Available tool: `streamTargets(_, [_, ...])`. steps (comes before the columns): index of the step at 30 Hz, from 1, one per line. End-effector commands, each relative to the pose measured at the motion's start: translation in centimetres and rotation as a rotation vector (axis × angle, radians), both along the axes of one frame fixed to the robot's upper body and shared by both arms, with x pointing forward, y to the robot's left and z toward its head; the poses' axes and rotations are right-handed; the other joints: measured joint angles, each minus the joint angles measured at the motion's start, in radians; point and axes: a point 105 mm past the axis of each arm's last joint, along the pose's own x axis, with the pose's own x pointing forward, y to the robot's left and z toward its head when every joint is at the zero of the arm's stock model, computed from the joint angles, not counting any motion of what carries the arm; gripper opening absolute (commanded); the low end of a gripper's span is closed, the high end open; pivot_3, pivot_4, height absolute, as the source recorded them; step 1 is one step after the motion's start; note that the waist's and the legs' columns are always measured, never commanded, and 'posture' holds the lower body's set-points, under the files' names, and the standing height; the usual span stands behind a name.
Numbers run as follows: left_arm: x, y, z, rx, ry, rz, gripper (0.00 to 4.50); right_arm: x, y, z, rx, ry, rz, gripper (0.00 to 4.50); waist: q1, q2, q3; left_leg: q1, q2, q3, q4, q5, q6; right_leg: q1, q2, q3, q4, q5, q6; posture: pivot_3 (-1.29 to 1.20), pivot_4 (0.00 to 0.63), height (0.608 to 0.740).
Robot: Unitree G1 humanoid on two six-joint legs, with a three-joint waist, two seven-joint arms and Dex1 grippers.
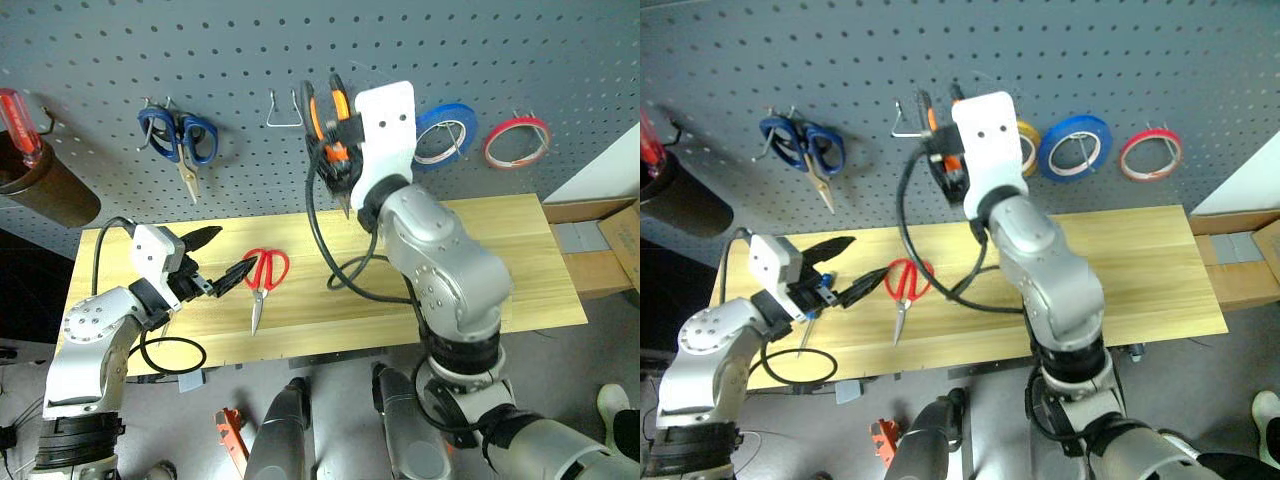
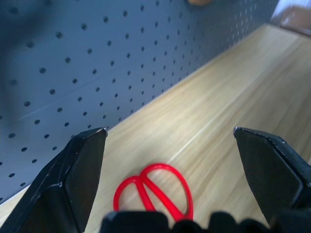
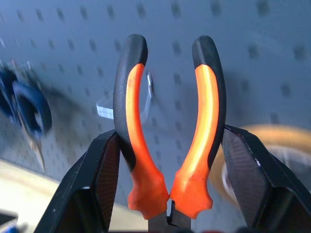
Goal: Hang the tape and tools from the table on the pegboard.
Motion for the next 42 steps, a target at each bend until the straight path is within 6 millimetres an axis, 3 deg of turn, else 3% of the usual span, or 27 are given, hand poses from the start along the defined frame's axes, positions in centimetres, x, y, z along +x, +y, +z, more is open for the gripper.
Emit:
streamTargets(1, [-0.4, 0.1, 2.0, -0.032, -0.078, 0.009, 4.50, -1.2, 1.6, 3.1, 0.076, -0.112, 0.070, 2.69, 0.000, -0.001, -0.003, 0.000, 0.000, 0.000, 0.000, 0.000, 0.000, 0.000, 0.000, 0.000, 0.000, 0.000, 0.000, -0.04, 0.304, 0.740])
streamTargets(15, [-0.3, 0.9, 3.1, -0.059, -0.157, 0.088, 4.50, 0.5, 2.8, 6.1, 0.147, -0.271, 0.110, 2.69, 0.004, -0.010, -0.042, 0.000, -0.001, 0.000, 0.000, 0.002, -0.003, -0.001, 0.000, -0.001, 0.000, 0.001, -0.001, 0.00, 0.228, 0.740])
streamTargets(29, [2.5, 0.5, 3.5, -0.066, -0.222, 0.098, 4.50, 1.0, 3.4, 6.7, 0.178, -0.309, 0.114, 2.69, -0.002, -0.010, -0.098, 0.001, -0.002, 0.004, 0.001, 0.004, -0.006, 0.000, 0.004, -0.001, 0.001, 0.004, -0.005, -0.06, 0.185, 0.740])
streamTargets(35, [2.5, 0.5, 3.7, -0.069, -0.235, 0.104, 4.50, 1.2, 5.0, 7.2, 0.230, -0.349, 0.149, 2.69, -0.013, -0.010, -0.102, 0.002, -0.002, 0.004, 0.001, 0.005, -0.007, 0.000, 0.005, 0.000, 0.002, 0.006, -0.006, -0.04, 0.181, 0.740])
streamTargets(42, [2.2, 0.8, 4.3, -0.081, -0.259, 0.136, 4.50, 2.0, 6.6, 6.4, 0.253, -0.346, 0.169, 2.69, -0.024, -0.010, -0.108, 0.002, -0.002, 0.003, 0.001, 0.005, -0.008, 0.000, 0.005, 0.000, 0.002, 0.006, -0.007, -0.01, 0.179, 0.740])
